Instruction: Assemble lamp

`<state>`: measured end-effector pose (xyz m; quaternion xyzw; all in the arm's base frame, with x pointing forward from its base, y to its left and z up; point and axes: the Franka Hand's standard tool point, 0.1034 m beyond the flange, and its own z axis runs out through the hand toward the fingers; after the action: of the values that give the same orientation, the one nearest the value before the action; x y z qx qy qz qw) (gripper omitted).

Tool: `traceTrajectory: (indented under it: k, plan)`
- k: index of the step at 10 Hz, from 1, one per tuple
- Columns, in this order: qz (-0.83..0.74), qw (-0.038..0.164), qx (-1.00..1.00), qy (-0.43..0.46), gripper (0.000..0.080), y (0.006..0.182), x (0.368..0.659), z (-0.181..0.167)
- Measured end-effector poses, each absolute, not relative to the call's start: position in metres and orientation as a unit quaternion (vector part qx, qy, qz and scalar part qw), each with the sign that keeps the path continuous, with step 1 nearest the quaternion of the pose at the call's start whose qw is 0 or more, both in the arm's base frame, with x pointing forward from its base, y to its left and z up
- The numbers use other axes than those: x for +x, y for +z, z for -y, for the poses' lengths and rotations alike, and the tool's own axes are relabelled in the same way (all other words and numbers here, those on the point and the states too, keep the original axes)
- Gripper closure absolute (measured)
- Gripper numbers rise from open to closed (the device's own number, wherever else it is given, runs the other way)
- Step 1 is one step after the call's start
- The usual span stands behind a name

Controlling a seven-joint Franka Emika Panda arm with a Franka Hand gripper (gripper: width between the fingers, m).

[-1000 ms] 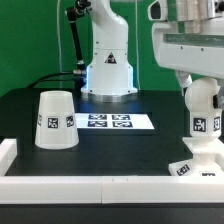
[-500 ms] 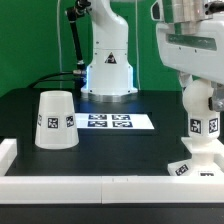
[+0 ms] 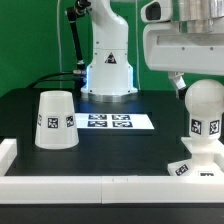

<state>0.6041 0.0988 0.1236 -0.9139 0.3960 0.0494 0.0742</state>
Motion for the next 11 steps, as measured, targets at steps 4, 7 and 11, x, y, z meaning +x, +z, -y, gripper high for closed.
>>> traceTrajectory:
  k: [4, 7, 11]
  plan:
    - [-0.263, 0.080, -0.961, 0.038, 0.0100, 0.1233, 0.6042, -0.0978]
    - [-0.055, 0.048, -0.997, 0.016, 0.0100, 0.1261, 0.6073, -0.0973]
    - [0.136, 0.044, -0.990, 0.005, 0.0100, 0.1257, 0.6101, -0.0932]
